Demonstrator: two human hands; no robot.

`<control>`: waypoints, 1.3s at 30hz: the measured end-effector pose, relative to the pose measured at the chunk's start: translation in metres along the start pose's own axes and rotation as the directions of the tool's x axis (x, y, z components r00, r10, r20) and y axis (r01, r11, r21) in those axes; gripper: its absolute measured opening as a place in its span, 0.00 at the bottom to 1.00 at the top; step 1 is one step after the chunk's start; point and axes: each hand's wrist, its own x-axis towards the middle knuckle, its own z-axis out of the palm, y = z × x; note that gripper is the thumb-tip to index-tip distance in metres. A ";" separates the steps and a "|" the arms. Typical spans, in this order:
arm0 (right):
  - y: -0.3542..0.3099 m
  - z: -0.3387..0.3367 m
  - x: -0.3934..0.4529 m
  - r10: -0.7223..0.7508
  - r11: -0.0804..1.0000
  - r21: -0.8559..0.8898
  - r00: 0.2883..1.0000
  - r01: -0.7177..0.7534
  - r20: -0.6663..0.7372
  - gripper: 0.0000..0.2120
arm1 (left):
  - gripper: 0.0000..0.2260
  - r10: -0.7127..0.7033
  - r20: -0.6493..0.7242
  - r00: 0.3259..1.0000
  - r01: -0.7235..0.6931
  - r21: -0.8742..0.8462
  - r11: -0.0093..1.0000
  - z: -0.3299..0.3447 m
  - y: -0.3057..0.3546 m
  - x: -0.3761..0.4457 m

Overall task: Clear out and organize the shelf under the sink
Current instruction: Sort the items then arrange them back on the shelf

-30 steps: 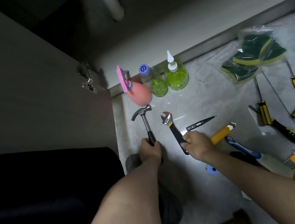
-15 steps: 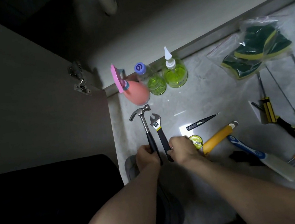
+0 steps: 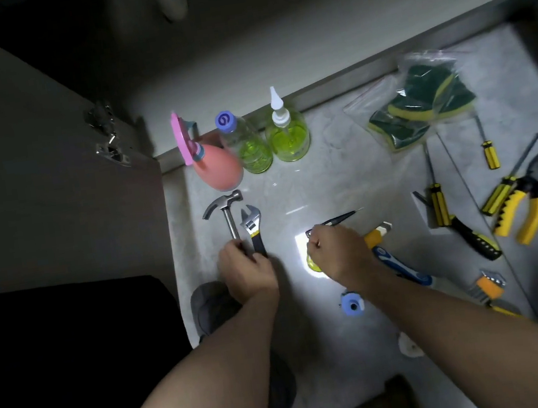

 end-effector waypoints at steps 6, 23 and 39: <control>0.068 -0.048 -0.028 0.101 0.994 0.052 0.973 -0.092 -0.207 0.07 | 0.07 0.442 0.377 0.814 -0.459 -0.048 0.887 0.048 0.035 -0.045; 0.228 -0.120 -0.046 0.685 0.727 0.379 0.644 -0.573 -0.340 0.30 | 0.14 0.312 0.666 0.678 -0.495 0.100 0.863 0.064 0.075 -0.081; 0.258 -0.118 -0.021 0.850 0.411 0.731 0.518 -0.545 -0.092 0.25 | 0.15 -0.078 0.368 0.926 0.016 0.169 0.985 0.032 0.032 -0.026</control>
